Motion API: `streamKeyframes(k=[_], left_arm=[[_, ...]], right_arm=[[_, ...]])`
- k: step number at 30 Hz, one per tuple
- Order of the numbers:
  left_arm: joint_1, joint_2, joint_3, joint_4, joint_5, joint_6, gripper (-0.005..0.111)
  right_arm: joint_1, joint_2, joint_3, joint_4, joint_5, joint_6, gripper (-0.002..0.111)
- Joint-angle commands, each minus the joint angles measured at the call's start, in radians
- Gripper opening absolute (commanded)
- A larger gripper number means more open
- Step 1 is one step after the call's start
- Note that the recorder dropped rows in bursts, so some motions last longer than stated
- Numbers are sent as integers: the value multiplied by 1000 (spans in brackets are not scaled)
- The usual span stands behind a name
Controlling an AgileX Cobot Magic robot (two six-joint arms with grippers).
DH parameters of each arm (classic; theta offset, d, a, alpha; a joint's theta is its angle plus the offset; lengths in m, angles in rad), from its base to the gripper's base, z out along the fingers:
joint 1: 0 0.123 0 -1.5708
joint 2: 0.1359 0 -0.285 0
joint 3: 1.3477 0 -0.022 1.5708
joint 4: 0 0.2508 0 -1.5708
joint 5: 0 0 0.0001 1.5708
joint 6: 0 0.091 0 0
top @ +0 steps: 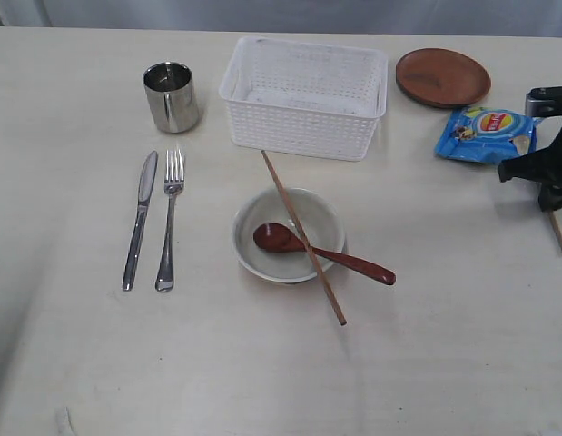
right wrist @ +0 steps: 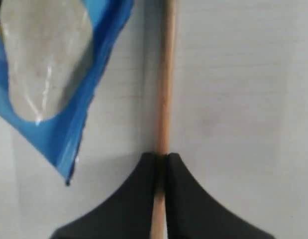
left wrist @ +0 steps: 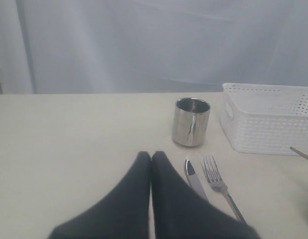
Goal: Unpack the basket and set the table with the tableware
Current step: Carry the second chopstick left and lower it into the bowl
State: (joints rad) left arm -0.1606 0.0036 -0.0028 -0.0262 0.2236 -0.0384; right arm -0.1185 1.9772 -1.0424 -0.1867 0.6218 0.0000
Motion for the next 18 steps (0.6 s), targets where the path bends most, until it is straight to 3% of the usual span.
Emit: streamKeyframes(k=[1,8,14,18], left_arm=[[-1,-4,3,-5,-11,0,0],[-1,-4,3,-5,-11,0,0],[-1,-4,3,-5,-11,0,0],[-1,-4,3,-5,-11,0,0]], right_arm=[[-7,37,22,4,5,0,0],[-7,-115,20,-25,43,102,0],[-7,-251,20,-209,101,322,0],[-7,-328,20,-146,106,324,0]])
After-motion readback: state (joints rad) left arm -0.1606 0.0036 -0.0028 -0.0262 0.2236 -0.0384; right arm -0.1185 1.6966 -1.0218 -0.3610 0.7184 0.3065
